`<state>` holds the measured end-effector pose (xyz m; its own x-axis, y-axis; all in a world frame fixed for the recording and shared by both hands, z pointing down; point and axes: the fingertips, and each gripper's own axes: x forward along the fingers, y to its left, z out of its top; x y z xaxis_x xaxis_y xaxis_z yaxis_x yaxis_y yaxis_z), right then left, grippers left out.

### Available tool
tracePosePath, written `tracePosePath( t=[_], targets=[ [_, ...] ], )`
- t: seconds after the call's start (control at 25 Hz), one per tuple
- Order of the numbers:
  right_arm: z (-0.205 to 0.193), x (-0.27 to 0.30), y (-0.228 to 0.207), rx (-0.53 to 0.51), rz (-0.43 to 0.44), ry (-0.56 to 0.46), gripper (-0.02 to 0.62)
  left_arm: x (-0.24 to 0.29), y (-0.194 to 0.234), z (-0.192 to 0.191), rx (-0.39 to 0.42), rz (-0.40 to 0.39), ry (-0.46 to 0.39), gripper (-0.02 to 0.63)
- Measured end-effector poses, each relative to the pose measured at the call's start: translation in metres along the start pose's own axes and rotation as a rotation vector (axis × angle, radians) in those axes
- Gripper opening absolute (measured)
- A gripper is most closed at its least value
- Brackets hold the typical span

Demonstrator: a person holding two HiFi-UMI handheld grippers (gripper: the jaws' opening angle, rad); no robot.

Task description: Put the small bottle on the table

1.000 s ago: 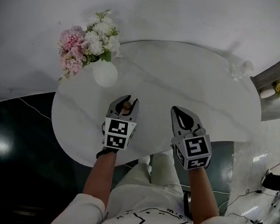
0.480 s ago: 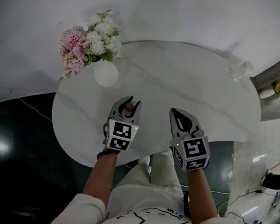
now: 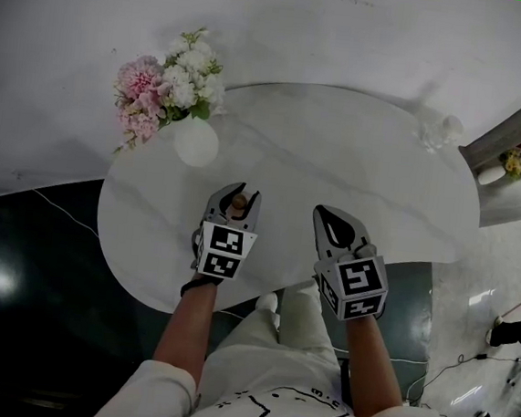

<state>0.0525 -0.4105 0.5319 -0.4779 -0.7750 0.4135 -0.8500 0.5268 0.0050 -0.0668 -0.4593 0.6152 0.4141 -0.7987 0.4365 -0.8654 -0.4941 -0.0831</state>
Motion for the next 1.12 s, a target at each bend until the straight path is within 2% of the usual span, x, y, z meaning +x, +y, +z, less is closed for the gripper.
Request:
tracePosePath(
  t=[0.24,0.4,0.52,0.76,1.12],
  targets=[
    [0.005,-0.007,0.002,-0.002,-0.006,-0.007,-0.006,-0.006,0.005,0.005,-0.041,0.032,-0.005,0.130],
    [0.011,-0.016,0.001,-0.005,-0.022,-0.011,-0.006,-0.014,0.007,0.011,-0.073,0.045,-0.019,0.172],
    [0.017,-0.024,0.003,-0.005,-0.033,-0.017,-0.006,-0.024,0.008,0.016,-0.086,0.046,-0.025,0.172],
    [0.023,-0.036,0.010,-0.006,-0.032,-0.023,-0.006,-0.040,0.006,0.026,-0.096,0.053,-0.045,0.172],
    [0.034,-0.053,0.023,-0.023,-0.001,-0.059,-0.006,-0.071,0.013,0.040,-0.086,0.105,-0.086,0.172]
  ],
)
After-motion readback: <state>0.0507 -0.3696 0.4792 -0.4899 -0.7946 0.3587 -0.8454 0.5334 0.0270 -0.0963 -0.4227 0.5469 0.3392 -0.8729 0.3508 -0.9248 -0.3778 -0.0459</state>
